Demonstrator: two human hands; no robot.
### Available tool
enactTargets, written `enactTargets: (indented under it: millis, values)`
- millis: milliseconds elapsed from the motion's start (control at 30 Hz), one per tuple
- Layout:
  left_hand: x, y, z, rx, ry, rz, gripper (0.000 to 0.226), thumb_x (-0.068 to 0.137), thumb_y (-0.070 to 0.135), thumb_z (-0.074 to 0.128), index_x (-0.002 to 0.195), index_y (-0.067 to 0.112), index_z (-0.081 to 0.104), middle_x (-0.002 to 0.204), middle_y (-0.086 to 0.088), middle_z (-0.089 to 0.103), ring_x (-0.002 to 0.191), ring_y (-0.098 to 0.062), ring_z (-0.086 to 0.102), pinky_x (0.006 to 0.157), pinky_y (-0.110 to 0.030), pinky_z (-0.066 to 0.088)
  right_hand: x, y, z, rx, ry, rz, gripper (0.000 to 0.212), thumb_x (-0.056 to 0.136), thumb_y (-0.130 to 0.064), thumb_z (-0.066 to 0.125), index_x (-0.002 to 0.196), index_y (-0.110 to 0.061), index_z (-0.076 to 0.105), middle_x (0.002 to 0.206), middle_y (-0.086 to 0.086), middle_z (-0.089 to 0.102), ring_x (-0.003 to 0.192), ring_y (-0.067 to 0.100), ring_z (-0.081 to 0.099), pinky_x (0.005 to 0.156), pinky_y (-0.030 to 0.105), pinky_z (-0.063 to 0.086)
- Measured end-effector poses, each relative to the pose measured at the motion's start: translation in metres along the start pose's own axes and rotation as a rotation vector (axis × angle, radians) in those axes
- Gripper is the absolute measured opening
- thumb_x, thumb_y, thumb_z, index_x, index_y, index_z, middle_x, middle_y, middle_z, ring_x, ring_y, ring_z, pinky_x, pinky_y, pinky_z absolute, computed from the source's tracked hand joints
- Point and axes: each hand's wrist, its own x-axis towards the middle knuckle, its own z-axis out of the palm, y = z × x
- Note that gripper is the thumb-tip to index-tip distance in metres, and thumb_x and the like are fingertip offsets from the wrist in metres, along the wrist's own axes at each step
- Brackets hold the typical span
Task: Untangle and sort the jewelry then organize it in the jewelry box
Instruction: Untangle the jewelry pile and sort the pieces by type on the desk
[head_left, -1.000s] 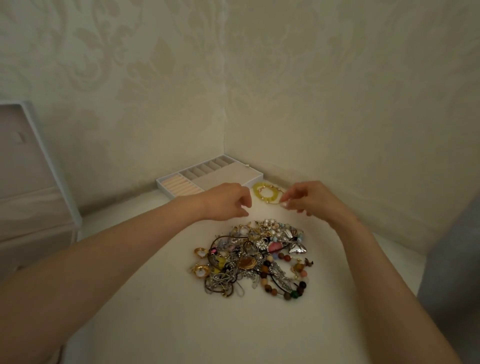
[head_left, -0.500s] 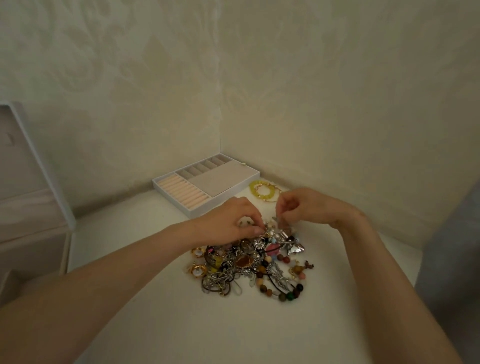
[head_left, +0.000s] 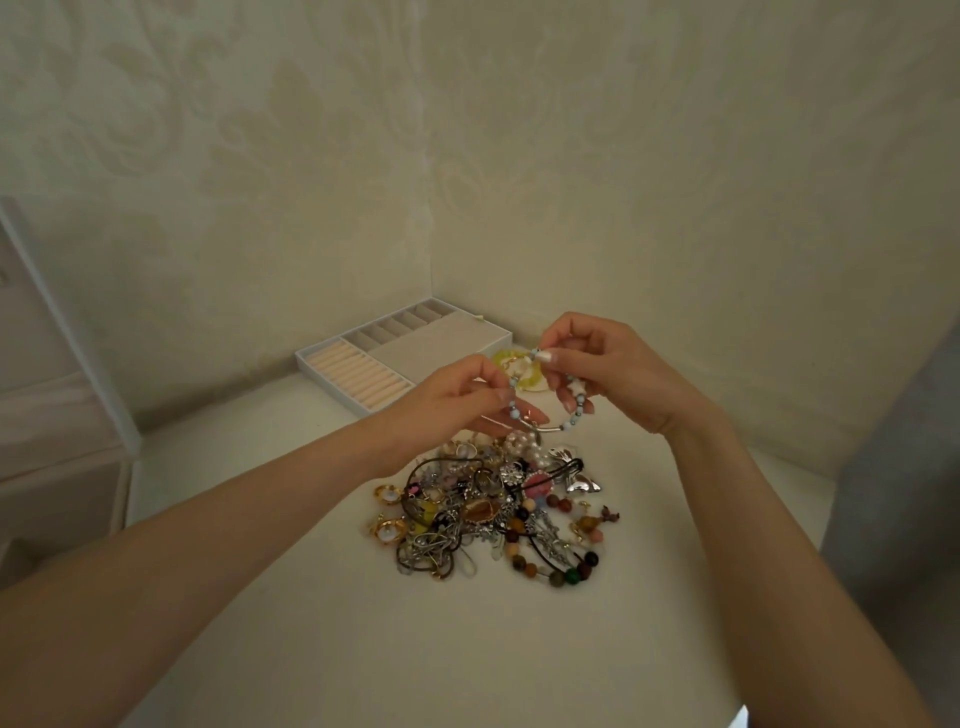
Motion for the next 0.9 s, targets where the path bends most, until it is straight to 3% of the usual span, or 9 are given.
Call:
enactTargets:
  millis: [167,267,467,633,767,900]
  values:
    - [0.002,0.001,0.003,-0.120,0.030,-0.008,0.005,0.098,0.014,0.044,0.099,0.009,0.044,0.101,-0.009,0.072,0.096,-0.020,0.068,0.087,-0.032,0.054,0.004,0.001,0.005,0.083,0.096,-0.064,0.007,0.090,-0.003,0.058,0.085,-0.008,0.058,0.064,0.004,0.061,0.047,0.015,0.053,0.039,0.021,0.039]
    - [0.001,-0.002,0.003,-0.032,-0.003,-0.029,0.023,0.091,0.011,0.057,0.112,0.010,0.046,0.104,-0.007,0.071,0.097,-0.016,0.066,0.084,-0.030,0.053,0.006,0.002,0.009,0.126,0.158,-0.101,0.007,0.090,-0.005,0.058,0.085,-0.009,0.058,0.065,0.002,0.062,0.050,0.015,0.054,0.041,0.022,0.042]
    - [0.002,-0.007,0.002,0.115,0.036,0.007,0.011,0.089,0.000,0.058,0.098,0.003,0.062,0.085,-0.004,0.071,0.067,-0.003,0.064,0.066,-0.018,0.050,0.007,0.003,0.004,0.172,0.333,-0.130,0.010,0.093,-0.006,0.055,0.086,-0.011,0.057,0.067,0.000,0.063,0.047,0.012,0.050,0.039,0.020,0.037]
    - [0.002,-0.013,0.000,0.147,0.058,-0.024,0.013,0.089,-0.001,0.058,0.102,-0.002,0.062,0.084,-0.006,0.070,0.065,-0.001,0.063,0.060,-0.014,0.049,0.014,0.017,-0.001,-0.002,0.463,-0.070,0.014,0.093,-0.004,0.056,0.082,-0.013,0.056,0.070,0.004,0.063,0.046,0.008,0.051,0.041,0.020,0.041]
    - [0.004,-0.016,-0.002,0.120,0.089,-0.039,0.014,0.086,-0.001,0.061,0.101,-0.002,0.063,0.084,-0.008,0.070,0.069,-0.004,0.065,0.062,-0.016,0.051,0.022,0.034,0.001,0.018,0.513,0.010,0.014,0.094,-0.004,0.054,0.083,-0.013,0.055,0.073,0.007,0.065,0.049,0.007,0.057,0.044,0.021,0.048]
    - [0.004,-0.014,-0.007,0.097,0.070,-0.051,0.020,0.081,-0.006,0.066,0.098,0.002,0.064,0.092,-0.013,0.069,0.077,-0.009,0.065,0.071,-0.017,0.054,0.030,0.053,0.003,0.103,0.568,0.119,0.011,0.094,-0.005,0.055,0.085,-0.011,0.055,0.080,0.011,0.068,0.063,0.016,0.064,0.051,0.027,0.055]
